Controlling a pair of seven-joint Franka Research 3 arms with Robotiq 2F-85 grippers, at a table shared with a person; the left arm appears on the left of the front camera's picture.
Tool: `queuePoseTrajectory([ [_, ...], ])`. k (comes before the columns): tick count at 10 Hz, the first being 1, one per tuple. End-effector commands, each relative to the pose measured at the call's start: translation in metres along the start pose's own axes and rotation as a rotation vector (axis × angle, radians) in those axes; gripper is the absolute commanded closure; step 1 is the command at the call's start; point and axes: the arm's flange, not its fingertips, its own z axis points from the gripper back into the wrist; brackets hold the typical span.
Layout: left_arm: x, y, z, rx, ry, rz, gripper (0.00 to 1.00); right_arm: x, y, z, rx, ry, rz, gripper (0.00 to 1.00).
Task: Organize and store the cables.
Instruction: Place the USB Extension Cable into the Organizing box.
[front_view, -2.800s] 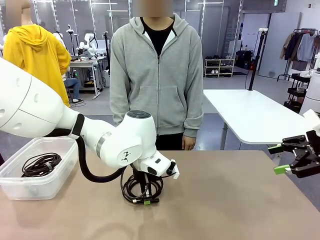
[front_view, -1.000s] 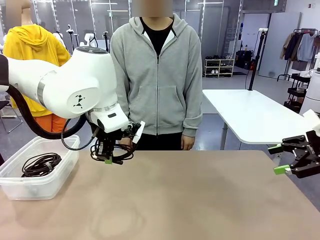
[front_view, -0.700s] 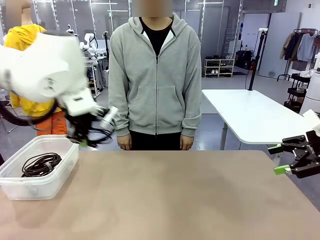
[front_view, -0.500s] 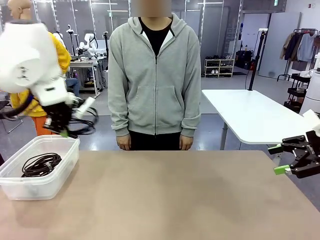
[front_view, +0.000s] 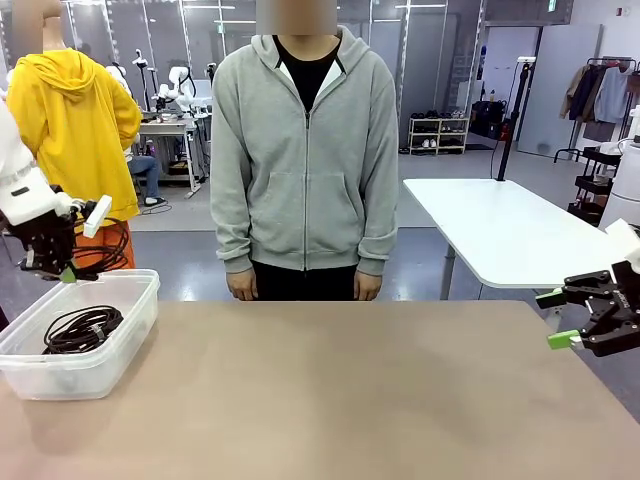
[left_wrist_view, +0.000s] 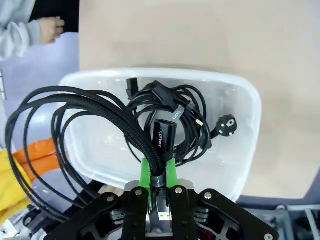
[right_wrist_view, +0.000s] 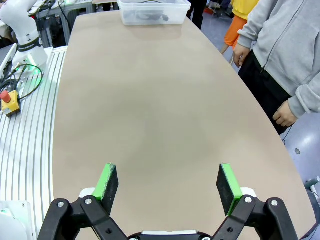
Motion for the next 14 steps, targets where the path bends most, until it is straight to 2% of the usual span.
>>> queuePoseTrajectory([
  [1, -0.009, 0.002, -0.025, -0.002, -0.030, 0.083, 0.86, 0.004, 0.002, 0.002, 0.006, 0.002, -0.028, 0.00],
  [3, -0.024, -0.001, -0.047, -0.054, -0.043, 0.164, 0.86, 0.004, 0.002, 0.002, 0.006, 0.002, -0.028, 0.00],
  [8, -0.034, -0.004, -0.082, -0.155, -0.044, 0.238, 0.86, 0.004, 0.002, 0.002, 0.006, 0.002, -0.028, 0.00],
  [9, -0.033, -0.003, -0.085, -0.151, -0.037, 0.237, 0.73, 0.004, 0.002, 0.002, 0.006, 0.002, -0.028, 0.00],
  [10, -0.033, -0.004, -0.084, -0.155, -0.033, 0.228, 0.68, 0.004, 0.002, 0.002, 0.006, 0.002, -0.028, 0.00],
  [11, -0.032, -0.003, -0.081, -0.151, -0.031, 0.232, 0.53, 0.004, 0.002, 0.002, 0.006, 0.002, -0.028, 0.00],
  [12, -0.031, -0.003, -0.078, -0.149, -0.027, 0.235, 0.47, 0.004, 0.002, 0.002, 0.006, 0.002, -0.028, 0.00],
  [13, -0.030, -0.001, -0.077, -0.140, -0.023, 0.243, 0.32, 0.004, 0.002, 0.002, 0.006, 0.002, -0.028, 0.00],
  [14, -0.030, -0.001, -0.076, -0.141, -0.022, 0.242, 0.27, 0.004, 0.002, 0.002, 0.006, 0.002, -0.028, 0.00],
])
